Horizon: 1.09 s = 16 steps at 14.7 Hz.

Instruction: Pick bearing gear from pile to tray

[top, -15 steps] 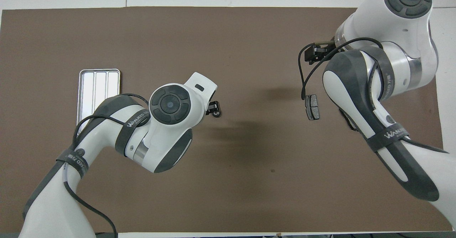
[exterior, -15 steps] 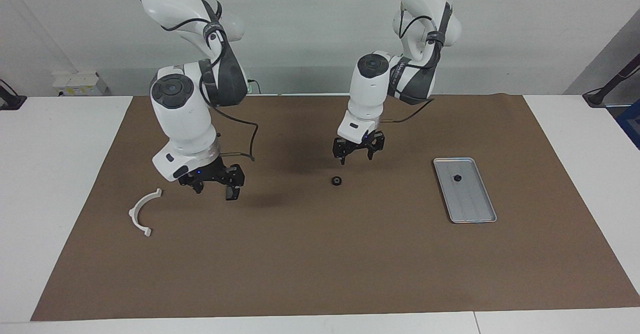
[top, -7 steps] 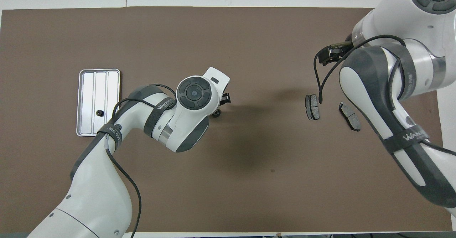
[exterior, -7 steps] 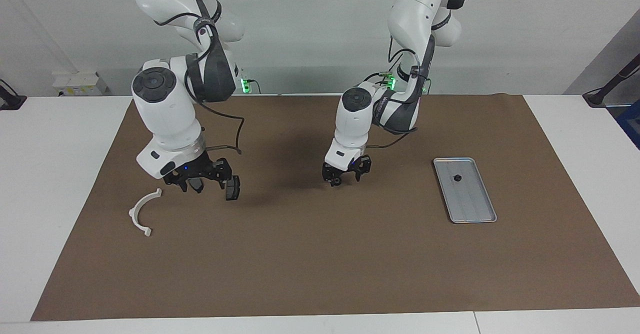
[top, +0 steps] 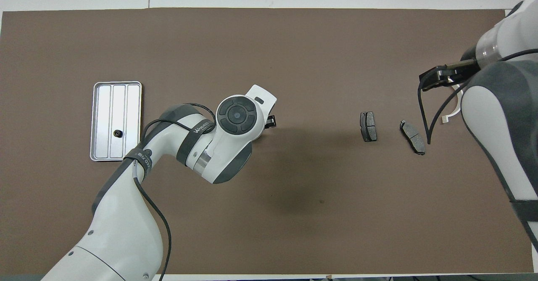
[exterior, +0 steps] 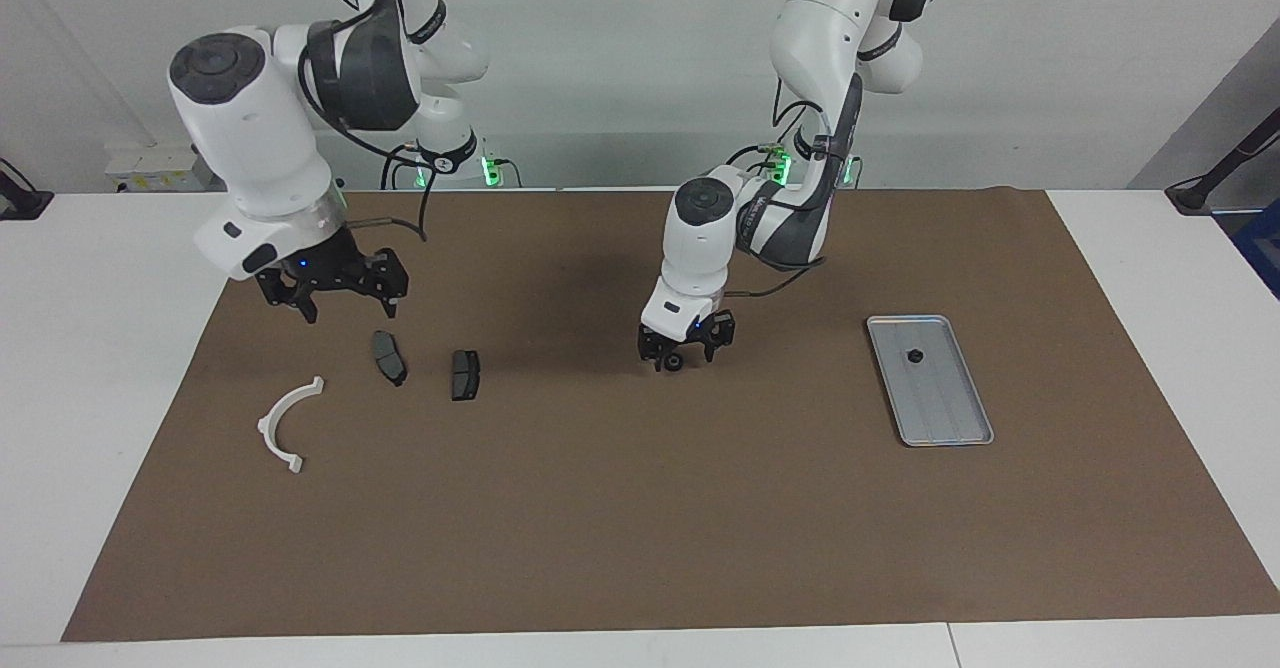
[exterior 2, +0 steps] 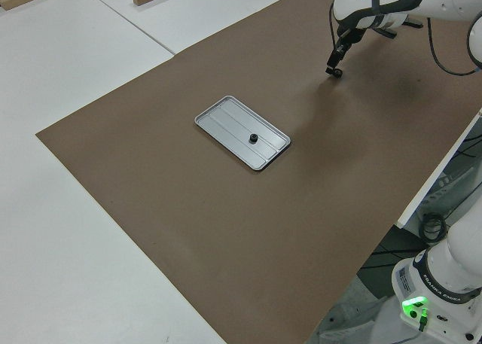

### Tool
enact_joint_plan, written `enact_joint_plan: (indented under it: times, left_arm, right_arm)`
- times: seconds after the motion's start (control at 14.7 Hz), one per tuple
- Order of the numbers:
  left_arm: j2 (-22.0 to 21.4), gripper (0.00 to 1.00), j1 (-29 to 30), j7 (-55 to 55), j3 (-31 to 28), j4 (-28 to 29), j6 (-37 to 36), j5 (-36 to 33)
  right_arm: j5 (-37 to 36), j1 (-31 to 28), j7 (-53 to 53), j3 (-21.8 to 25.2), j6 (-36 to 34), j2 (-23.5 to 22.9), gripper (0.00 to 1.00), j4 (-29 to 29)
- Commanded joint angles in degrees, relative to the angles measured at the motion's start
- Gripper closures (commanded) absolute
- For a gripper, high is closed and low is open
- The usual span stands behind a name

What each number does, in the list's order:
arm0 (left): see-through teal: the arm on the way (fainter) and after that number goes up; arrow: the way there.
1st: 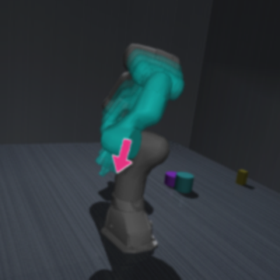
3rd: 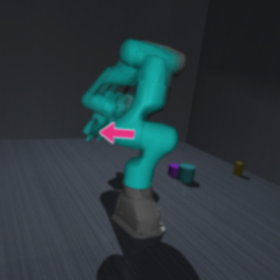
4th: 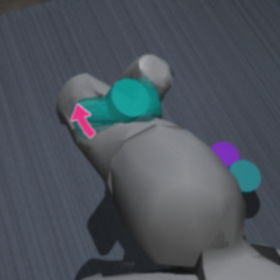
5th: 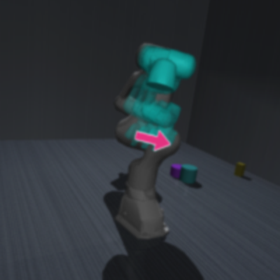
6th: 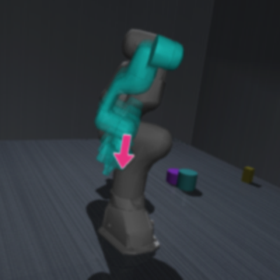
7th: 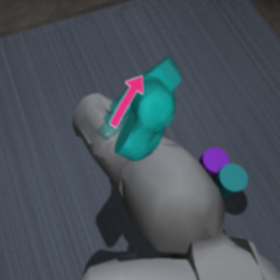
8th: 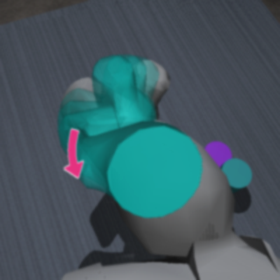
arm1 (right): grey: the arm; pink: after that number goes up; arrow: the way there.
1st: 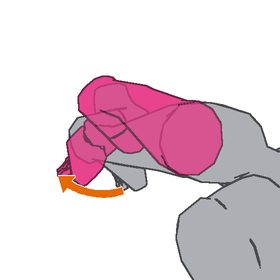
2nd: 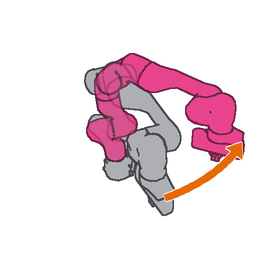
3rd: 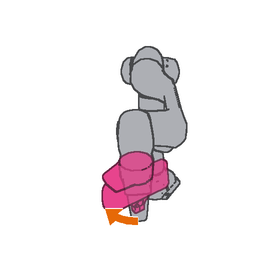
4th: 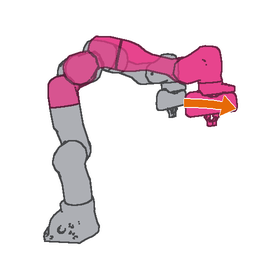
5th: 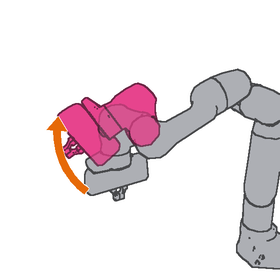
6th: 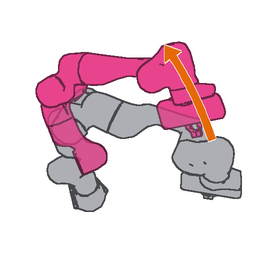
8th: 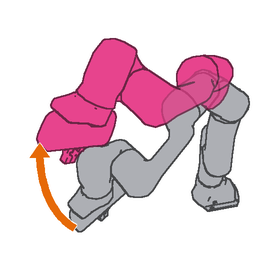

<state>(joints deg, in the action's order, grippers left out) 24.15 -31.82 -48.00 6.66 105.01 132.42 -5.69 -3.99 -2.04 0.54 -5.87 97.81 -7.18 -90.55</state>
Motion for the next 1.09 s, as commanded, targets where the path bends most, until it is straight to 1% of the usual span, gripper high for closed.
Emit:
enact_joint_plan:
  times: [0.0, 0.14, 0.2, 0.27, 0.34, 0.61, 0.68, 0.82, 0.88, 0.95, 1.02]
  left_arm:
    - [-0.51, 0.07, -1.92, -2.01, -0.86, 1.77, 0.29, -1.25]
    - [-0.77, 0.07, -2.02, -2.27, -0.78, 2.82, 0.64, -1.25]
    - [-0.86, 0.07, -2.02, -2.27, -0.78, 3.00, 0.73, -1.25]
    - [-0.86, 0.10, -1.93, -2.19, -0.78, 3.09, 0.82, -1.25]
    - [-0.86, 0.22, -1.93, -2.27, -0.78, 3.09, 0.91, -1.25]
    - [-0.86, 1.00, -1.67, -2.27, -0.86, 3.01, 1.35, -1.25]
    - [-0.78, 1.00, -1.49, -2.27, -0.86, 2.92, 1.35, -1.25]
    - [-0.60, 1.00, -1.05, -2.19, -0.95, 2.13, 1.17, -1.25]
    - [-0.51, 1.00, -0.88, -1.84, -1.04, 0.99, 0.30, -1.42]
    - [-0.42, 1.00, -0.87, -1.48, -1.21, -0.76, -1.54, -1.86]
    - [-0.25, 1.00, -0.70, -0.87, -1.30, -4.60, -6.69, -4.39]
  right_arm:
    - [1.53, 1.16, -0.98, 1.56, -3.66, 6.64, 0.00, -3.05]
    - [1.53, 2.21, -0.62, 2.35, -6.13, 9.01, 0.00, -3.05]
    - [1.62, 2.65, -0.10, 2.70, -6.49, 9.46, 0.00, -3.05]
    - [1.53, 2.91, 0.86, 2.79, -6.49, 9.55, 0.00, -2.96]
    - [1.62, 2.92, 1.39, 2.79, -6.40, 9.55, 0.00, -2.96]
    - [3.99, 2.39, 2.36, 2.97, -6.49, 9.55, 0.00, -2.79]
    - [4.17, 2.39, 3.15, 2.97, -6.49, 9.55, 0.00, -2.61]
    - [6.97, 2.39, 4.47, 3.05, -6.40, 9.55, 0.00, -2.26]
    - [7.33, 2.30, 4.65, 3.06, -6.31, 9.55, 0.00, -2.35]
    - [7.33, 2.30, 4.82, 3.06, -6.31, 9.55, 0.00, -2.26]
    - [7.33, 2.30, 4.91, 3.06, -6.31, 9.55, 0.00, -2.35]
